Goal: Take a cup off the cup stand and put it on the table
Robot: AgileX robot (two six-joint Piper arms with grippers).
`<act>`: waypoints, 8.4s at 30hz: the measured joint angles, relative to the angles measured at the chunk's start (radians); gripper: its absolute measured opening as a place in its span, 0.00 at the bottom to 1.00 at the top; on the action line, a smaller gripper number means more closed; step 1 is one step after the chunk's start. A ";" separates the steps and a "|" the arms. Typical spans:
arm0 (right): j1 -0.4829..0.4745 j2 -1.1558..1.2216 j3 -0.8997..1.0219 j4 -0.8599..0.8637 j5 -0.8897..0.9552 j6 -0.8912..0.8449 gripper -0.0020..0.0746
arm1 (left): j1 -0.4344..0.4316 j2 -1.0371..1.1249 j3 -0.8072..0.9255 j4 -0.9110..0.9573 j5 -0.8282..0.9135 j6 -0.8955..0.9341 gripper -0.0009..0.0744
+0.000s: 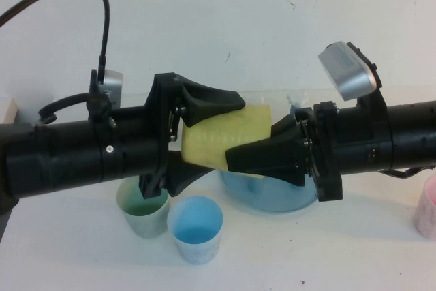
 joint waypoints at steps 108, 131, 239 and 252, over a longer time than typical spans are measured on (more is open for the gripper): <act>0.092 -0.782 0.170 -1.127 -0.499 0.937 0.23 | 0.376 -1.037 0.490 0.784 -0.404 0.219 0.01; 0.092 -1.023 0.547 -0.411 -0.860 0.394 0.18 | 0.376 -1.037 0.658 0.747 -0.299 0.223 0.01; -0.386 -1.637 0.993 -1.718 -0.775 1.629 0.17 | 0.376 -1.037 0.658 0.847 0.098 0.226 0.01; -0.386 -1.637 0.993 -1.718 -0.775 1.629 0.17 | 0.374 -1.092 0.658 0.945 -0.273 0.191 0.01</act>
